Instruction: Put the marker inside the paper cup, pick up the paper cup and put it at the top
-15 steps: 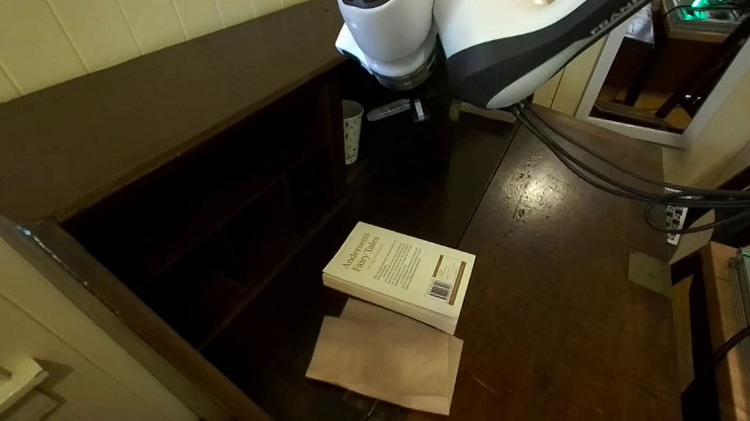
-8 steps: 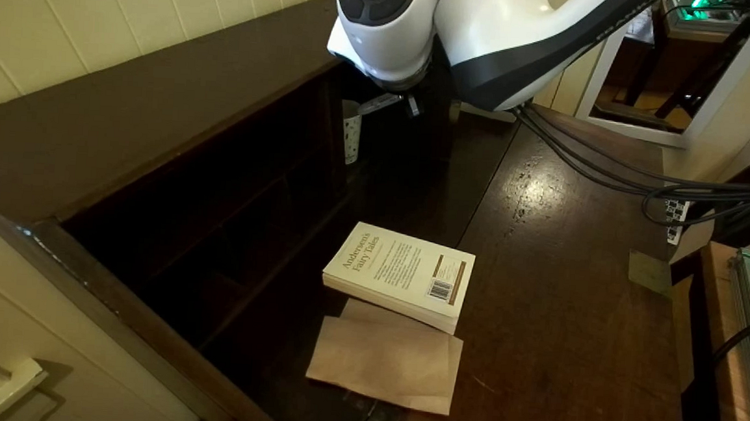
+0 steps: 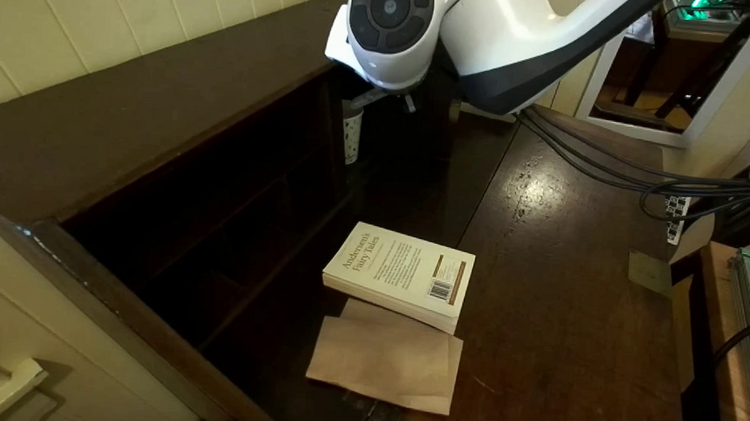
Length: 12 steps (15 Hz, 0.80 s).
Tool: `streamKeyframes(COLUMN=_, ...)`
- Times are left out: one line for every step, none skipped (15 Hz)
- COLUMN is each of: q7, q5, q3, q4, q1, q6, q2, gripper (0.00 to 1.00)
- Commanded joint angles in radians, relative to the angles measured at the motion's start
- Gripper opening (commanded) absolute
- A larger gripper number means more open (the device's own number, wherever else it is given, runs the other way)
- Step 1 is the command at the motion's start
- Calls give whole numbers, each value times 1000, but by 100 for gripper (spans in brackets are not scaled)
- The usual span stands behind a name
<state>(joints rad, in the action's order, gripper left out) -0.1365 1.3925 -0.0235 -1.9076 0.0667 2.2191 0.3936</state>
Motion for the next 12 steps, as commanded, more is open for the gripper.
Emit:
streamKeyframes(q7=-39, q5=80, q3=8, q4=-10, q1=-10, q6=17, q2=10, gripper=6)
streamKeyframes(q7=-42, q5=90, q3=8, q4=-10, q1=-11, q6=16, q2=13, gripper=6)
streamKeyframes(q7=-49, q5=105, q3=8, q4=-8, q1=-10, q6=15, q2=17, gripper=6)
streamKeyframes(q7=-55, q5=119, q3=8, q4=-6, q1=-10, q6=14, q2=20, gripper=6)
streamKeyframes(q7=-56, q5=129, q3=9, q4=-5, q1=-11, q6=14, q2=23, gripper=6)
streamKeyframes(q7=-63, q5=151, q3=9, q4=-4, q1=-11, q6=15, q2=27, gripper=6)
streamKeyframes(q7=-66, q5=163, q3=9, q4=-2, q1=-11, q6=13, q2=30, gripper=6)
streamKeyframes(q7=-69, q5=176, q3=11, q4=0, q1=-11, q6=13, q2=34, gripper=6)
streamKeyframes(q7=-72, q5=190, q3=12, q4=0, q1=-12, q6=13, q2=35, gripper=6)
streamKeyframes(q7=-67, q5=197, q3=13, q4=-2, q1=-13, q6=14, q2=35, gripper=6)
streamKeyframes(q7=-66, q5=210, q3=14, q4=-2, q1=-12, q6=12, q2=37, gripper=6)
streamKeyframes(q7=-63, q5=221, q3=16, q4=-3, q1=-12, q6=11, q2=39, gripper=6)
